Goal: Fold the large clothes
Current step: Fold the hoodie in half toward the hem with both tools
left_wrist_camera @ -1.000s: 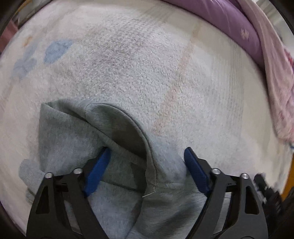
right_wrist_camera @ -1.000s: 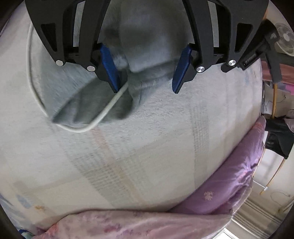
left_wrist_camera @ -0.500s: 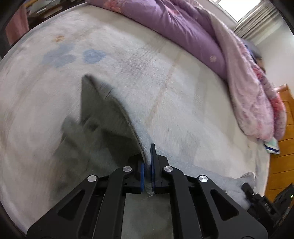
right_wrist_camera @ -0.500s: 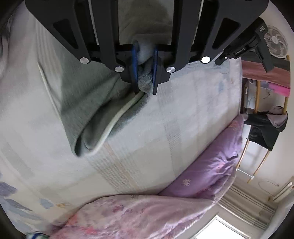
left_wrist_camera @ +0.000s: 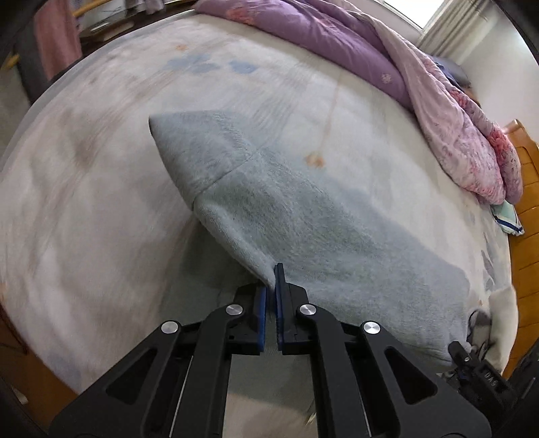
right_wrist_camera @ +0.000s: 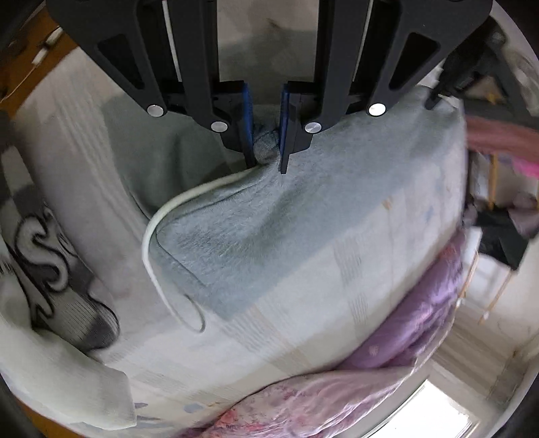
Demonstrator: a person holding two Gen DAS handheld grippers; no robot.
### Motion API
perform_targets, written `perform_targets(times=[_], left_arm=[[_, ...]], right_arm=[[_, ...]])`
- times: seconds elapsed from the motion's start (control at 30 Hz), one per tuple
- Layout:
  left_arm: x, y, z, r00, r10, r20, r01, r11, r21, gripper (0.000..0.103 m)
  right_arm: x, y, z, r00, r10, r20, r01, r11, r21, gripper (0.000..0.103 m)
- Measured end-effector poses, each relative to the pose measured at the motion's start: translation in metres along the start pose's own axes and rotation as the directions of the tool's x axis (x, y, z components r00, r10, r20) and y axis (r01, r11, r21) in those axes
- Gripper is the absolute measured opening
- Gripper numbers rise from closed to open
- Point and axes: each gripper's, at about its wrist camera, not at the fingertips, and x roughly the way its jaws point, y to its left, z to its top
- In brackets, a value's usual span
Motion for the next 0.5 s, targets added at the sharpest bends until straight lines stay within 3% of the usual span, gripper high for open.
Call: perform_targets(times=[0.13,0.27,0.5], left_arm=[[-0.006,0.001,-0.055,0.995,0.046,0.087,-0.051,0.997,0.053,0.004],[-0.001,0.01,-0.092,0.992,0.064,0.105,-0.069,0.996,0.047,0.004],[0.011,0.019,-0.124,0.987,0.07,0.144,-0.09,0.987,0.133,0.004]], right_arm=[[-0.001,-0.024,-0.031,1.0,0.013,0.011,-0.012,0.999,-0.048,0.012],[0.0,-0.04,-0.051,0.999,0.021,0.028,-0.018,0.993,-0.114,0.012],[0.006,-0.057,-0.085,0.997,0.03,0.074,-0.019,0.989,-0.149,0.012]])
